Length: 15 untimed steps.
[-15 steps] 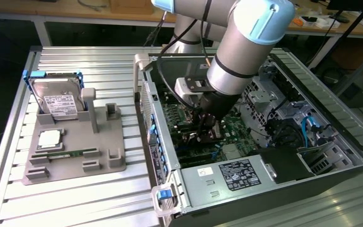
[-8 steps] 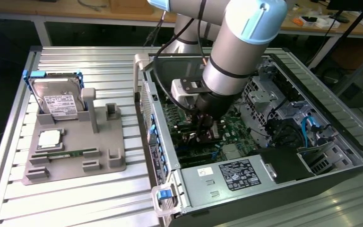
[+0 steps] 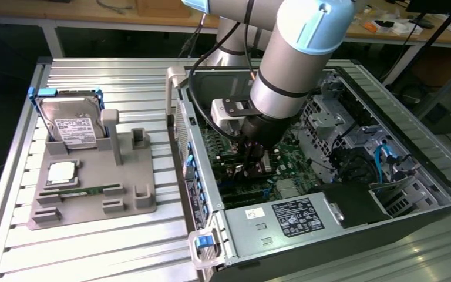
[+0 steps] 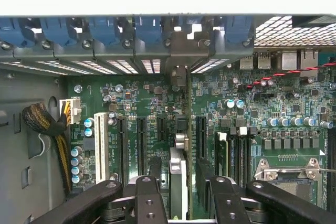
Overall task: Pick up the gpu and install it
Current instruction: 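Insert the gpu into the slot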
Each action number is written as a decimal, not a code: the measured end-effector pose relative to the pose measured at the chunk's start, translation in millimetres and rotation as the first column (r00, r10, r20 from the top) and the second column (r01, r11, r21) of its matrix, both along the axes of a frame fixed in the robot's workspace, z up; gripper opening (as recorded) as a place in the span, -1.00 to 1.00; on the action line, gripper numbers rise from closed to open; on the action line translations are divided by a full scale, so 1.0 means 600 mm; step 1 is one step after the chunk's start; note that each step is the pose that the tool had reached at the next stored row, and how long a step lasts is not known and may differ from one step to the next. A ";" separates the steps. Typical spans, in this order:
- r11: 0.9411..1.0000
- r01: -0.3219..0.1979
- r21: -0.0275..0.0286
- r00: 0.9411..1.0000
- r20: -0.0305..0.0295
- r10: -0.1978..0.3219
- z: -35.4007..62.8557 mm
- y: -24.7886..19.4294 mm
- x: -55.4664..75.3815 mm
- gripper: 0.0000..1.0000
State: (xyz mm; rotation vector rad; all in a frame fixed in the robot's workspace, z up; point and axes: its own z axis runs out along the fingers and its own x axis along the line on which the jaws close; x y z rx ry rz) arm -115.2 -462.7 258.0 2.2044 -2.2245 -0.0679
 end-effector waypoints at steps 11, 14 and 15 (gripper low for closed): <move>1.000 0.000 0.000 1.000 0.000 0.000 0.000 0.0000 0.000 0.06; 1.000 0.000 0.000 1.000 0.000 0.000 0.000 0.0000 0.000 0.19; 1.000 0.000 0.000 1.000 0.000 0.000 0.000 0.0000 0.000 0.19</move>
